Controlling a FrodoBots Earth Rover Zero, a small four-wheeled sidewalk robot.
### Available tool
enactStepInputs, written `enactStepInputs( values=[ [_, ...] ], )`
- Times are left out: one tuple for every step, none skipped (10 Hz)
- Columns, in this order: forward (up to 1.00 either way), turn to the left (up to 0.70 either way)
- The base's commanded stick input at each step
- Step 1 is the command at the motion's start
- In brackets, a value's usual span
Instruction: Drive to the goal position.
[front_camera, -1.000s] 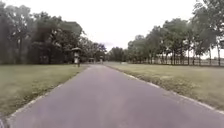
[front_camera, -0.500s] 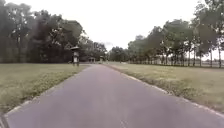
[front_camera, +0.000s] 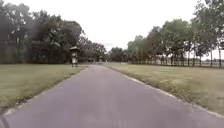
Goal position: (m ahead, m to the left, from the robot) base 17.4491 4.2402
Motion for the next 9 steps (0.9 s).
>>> enactStepInputs(
  values=[
    [0.70,0.00],
    [0.70,0.00],
    [0.70,0.00],
    [0.70,0.00],
    [0.70,0.00],
    [0.70,0.00],
    [0.70,0.00],
    [0.70,0.00],
    [0.70,0.00]
  ],
)
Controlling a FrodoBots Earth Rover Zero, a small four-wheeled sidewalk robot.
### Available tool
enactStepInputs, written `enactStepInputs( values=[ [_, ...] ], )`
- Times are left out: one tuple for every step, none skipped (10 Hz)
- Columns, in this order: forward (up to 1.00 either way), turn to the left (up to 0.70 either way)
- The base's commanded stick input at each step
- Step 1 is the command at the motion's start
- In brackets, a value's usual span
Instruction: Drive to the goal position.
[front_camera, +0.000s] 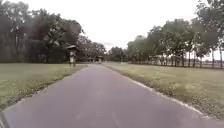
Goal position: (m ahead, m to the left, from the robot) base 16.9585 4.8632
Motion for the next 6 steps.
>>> enactStepInputs(
  values=[
    [0.70,0.00],
    [0.70,0.00],
    [0.70,0.00],
    [0.70,0.00],
    [0.70,0.00],
    [0.70,0.00]
  ],
)
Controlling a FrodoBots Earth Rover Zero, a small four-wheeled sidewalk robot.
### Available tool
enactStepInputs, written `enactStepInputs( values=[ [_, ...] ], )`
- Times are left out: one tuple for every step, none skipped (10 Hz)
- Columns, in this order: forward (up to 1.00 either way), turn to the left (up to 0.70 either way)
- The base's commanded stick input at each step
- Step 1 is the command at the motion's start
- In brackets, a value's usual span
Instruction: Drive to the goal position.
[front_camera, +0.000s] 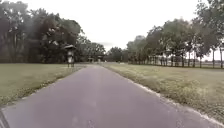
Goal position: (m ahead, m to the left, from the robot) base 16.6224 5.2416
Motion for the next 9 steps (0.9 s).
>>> enactStepInputs(
  values=[
    [0.70,0.00],
    [0.70,0.00],
    [0.70,0.00],
    [0.70,0.00],
    [0.70,0.00],
    [0.70,0.00],
    [0.70,0.00],
    [0.70,0.00],
    [0.70,0.00]
  ],
)
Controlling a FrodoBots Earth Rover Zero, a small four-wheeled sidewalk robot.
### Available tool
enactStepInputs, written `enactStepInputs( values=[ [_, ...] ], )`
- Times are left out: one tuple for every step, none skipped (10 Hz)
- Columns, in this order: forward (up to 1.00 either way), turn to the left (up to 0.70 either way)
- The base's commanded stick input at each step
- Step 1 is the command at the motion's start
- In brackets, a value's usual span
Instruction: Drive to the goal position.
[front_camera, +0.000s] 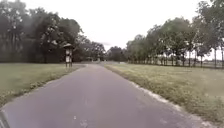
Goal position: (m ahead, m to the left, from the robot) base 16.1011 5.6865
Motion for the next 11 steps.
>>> enactStepInputs(
  values=[
    [0.70,0.00],
    [0.70,0.00],
    [0.70,0.00],
    [0.70,0.00],
    [0.70,0.00],
    [0.70,0.00],
    [0.70,0.00],
    [0.70,0.00],
    [0.70,0.00],
    [0.70,0.00],
    [0.70,0.00]
  ],
)
